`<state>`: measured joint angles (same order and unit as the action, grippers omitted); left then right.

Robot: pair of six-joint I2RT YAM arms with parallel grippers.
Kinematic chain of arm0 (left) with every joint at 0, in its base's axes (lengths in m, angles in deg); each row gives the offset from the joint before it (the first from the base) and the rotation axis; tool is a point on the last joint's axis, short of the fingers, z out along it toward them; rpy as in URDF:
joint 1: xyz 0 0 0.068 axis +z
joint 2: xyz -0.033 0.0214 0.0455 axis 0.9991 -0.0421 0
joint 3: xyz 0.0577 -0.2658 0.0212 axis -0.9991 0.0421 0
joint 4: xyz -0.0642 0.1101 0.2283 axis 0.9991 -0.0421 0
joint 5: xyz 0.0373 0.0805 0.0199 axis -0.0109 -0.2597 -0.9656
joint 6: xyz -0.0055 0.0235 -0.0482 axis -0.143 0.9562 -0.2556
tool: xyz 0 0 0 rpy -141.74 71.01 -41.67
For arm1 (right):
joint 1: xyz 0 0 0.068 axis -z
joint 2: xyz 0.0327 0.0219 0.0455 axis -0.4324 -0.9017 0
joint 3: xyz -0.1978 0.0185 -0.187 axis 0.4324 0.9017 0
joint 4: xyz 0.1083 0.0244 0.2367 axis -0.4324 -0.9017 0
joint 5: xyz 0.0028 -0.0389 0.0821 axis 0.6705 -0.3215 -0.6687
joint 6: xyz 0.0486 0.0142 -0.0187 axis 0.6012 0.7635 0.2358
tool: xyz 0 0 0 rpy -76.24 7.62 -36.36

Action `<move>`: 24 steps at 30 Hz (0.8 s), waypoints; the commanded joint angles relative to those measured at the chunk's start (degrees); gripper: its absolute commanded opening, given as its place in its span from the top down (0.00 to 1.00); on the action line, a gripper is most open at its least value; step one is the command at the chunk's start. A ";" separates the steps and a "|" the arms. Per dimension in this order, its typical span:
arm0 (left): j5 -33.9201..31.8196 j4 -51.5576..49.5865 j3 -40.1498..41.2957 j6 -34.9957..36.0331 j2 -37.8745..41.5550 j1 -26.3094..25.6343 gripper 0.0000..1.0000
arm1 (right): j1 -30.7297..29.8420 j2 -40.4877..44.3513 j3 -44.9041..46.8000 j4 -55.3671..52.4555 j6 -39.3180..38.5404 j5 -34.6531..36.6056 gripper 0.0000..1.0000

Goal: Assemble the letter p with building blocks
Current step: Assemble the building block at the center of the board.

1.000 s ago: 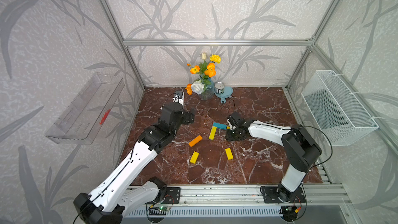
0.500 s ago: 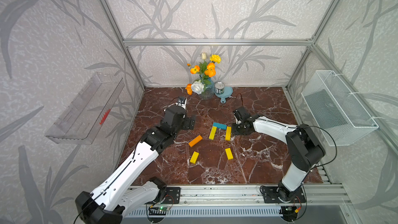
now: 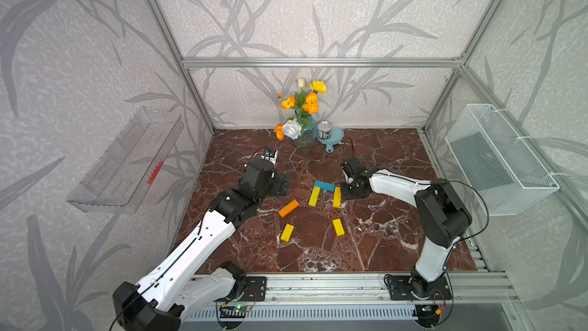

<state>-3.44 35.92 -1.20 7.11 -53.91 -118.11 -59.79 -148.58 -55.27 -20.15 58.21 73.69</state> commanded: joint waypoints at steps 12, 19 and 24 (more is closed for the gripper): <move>0.11 0.41 0.30 -0.30 1.55 0.29 0.00 | -8.78 5.11 3.84 -4.99 -3.78 5.45 0.53; 5.87 -2.38 -0.09 2.11 -0.20 0.22 0.00 | -10.30 9.14 4.90 -2.34 -4.40 3.70 0.49; 4.21 -15.72 -3.31 4.74 -8.29 0.18 0.00 | -6.21 18.55 10.19 3.38 -1.64 -2.04 0.39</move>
<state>0.99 29.56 -2.65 9.40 -58.28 -118.11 -68.90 -135.90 -47.33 -20.48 54.93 75.57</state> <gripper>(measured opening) 0.997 0.601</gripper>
